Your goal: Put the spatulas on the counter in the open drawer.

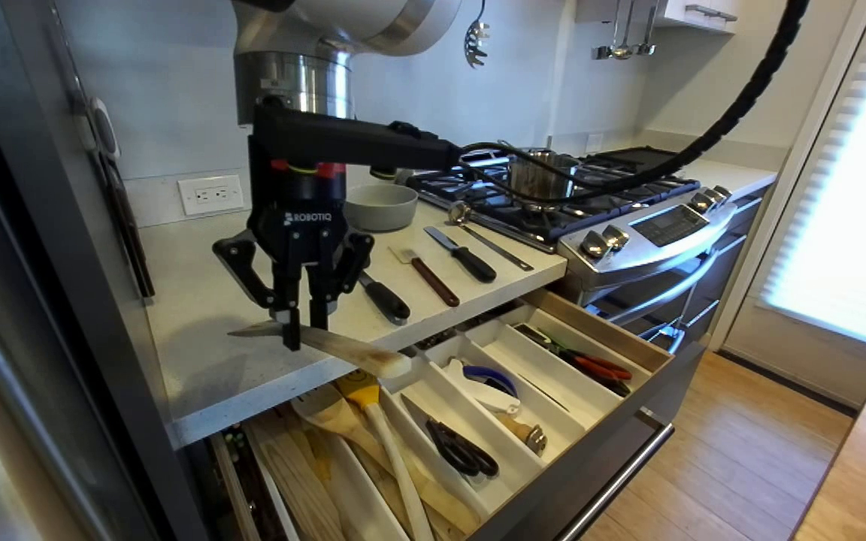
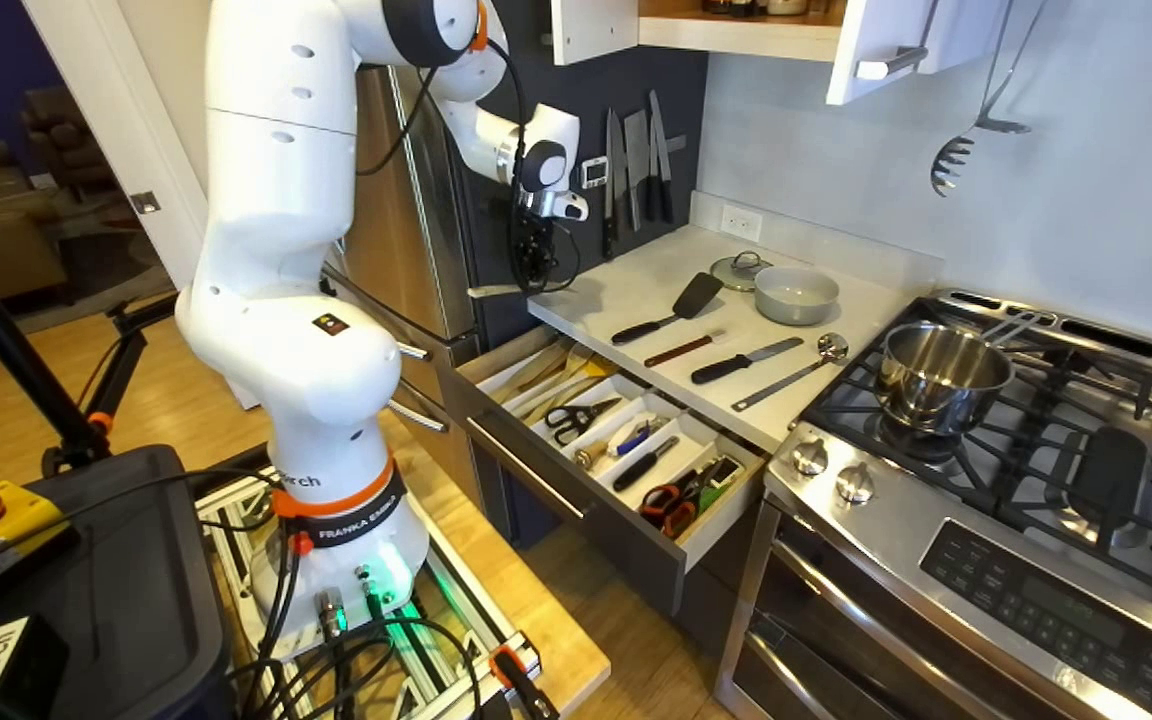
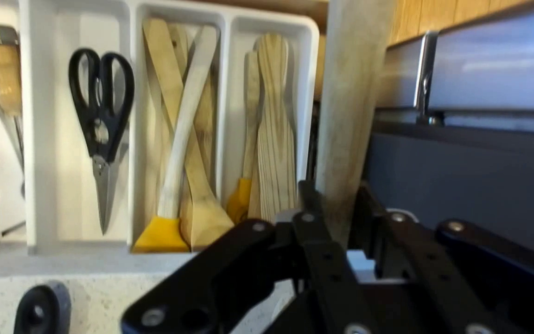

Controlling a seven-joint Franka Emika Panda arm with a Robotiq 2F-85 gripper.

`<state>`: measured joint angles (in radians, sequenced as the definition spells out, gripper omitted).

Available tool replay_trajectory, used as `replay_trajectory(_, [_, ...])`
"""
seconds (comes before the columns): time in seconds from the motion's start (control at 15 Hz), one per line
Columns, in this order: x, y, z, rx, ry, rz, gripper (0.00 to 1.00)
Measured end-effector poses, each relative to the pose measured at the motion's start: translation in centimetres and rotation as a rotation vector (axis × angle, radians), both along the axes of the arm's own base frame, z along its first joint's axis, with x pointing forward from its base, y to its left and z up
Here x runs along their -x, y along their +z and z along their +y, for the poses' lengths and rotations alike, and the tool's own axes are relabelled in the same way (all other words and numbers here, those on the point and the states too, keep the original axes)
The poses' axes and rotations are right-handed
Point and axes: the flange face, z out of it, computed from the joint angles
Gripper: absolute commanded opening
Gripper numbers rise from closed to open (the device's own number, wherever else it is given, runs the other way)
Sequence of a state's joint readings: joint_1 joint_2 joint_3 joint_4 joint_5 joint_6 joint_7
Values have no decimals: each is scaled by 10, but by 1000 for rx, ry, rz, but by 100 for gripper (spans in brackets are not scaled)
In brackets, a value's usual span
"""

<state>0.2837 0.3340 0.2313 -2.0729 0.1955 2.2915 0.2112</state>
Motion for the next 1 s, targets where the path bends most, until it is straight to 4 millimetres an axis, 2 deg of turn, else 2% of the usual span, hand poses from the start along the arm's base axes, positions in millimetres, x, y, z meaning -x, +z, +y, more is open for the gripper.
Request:
replay_trajectory(0.27, [33, -7, -19, 37, 2, 159, 6])
replay_trajectory(0.53, [56, -28, -37, 62, 3, 294, 6])
replay_trajectory(0.73, [60, -47, -47, 71, 9, 321, 6])
replay_trajectory(1.0, [48, -73, -57, 87, 14, 242, 6])
